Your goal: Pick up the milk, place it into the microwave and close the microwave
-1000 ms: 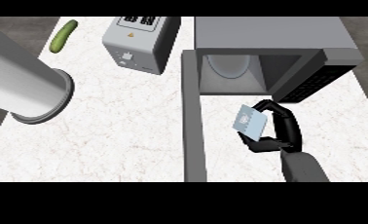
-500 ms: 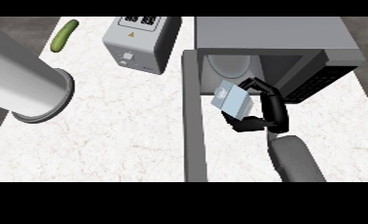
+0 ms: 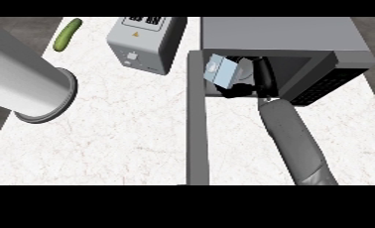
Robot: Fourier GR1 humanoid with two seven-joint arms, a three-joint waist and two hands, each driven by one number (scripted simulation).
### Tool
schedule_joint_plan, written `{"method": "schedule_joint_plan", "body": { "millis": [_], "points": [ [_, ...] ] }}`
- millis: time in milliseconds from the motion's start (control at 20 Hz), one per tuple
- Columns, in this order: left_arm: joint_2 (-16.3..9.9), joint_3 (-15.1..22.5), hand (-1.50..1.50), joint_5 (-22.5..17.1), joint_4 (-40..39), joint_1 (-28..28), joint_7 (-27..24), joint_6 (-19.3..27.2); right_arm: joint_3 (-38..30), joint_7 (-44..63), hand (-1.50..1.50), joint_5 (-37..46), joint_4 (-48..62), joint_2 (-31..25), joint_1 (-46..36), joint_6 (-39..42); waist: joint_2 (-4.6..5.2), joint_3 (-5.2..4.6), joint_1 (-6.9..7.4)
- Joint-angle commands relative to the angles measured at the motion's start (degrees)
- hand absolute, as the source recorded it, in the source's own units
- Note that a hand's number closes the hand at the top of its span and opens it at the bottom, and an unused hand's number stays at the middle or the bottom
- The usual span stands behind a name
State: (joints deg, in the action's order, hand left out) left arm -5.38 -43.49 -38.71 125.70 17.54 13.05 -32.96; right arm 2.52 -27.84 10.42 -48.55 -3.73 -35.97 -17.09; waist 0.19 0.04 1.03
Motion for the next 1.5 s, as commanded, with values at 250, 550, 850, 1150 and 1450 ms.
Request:
{"method": "schedule_joint_plan", "body": {
  "millis": [250, 550, 850, 1150, 1450],
  "points": [
    [0.78, 0.15, -1.5, 0.49, -2.99, -0.27, -1.99, -3.04, -5.11, -0.84, 1.5, 4.66, 22.45, -1.62, -16.2, -9.04, 0.8, -0.01, 2.04],
    [-1.23, 0.93, -1.5, 0.92, -6.63, -3.41, -1.85, -3.04, -8.59, -2.87, 1.5, 3.83, 30.58, -3.98, -22.41, -10.57, 1.46, -0.01, 2.81],
    [-1.99, 2.02, -1.5, 2.1, -5.35, -5.51, -1.22, -1.93, -9.07, -5.05, 1.5, 6.24, 34.02, -6.42, -24.73, -20.64, 2.15, 0.05, 4.02],
    [-1.71, 3.38, -1.5, 3.06, -3.93, -6.71, 0.22, -0.09, -7.72, -6.62, 1.5, 9.22, 38.61, -8.39, -26.06, -25.02, 2.47, 0.15, 4.97],
    [-1.15, 4.43, -1.5, 4.55, -6.5, -7.69, -1.32, -1.78, -6.7, -3.89, 1.5, 11.45, 43.47, -12.41, -25.39, -28.66, 3.61, 0.13, 6.29]
  ]
}}
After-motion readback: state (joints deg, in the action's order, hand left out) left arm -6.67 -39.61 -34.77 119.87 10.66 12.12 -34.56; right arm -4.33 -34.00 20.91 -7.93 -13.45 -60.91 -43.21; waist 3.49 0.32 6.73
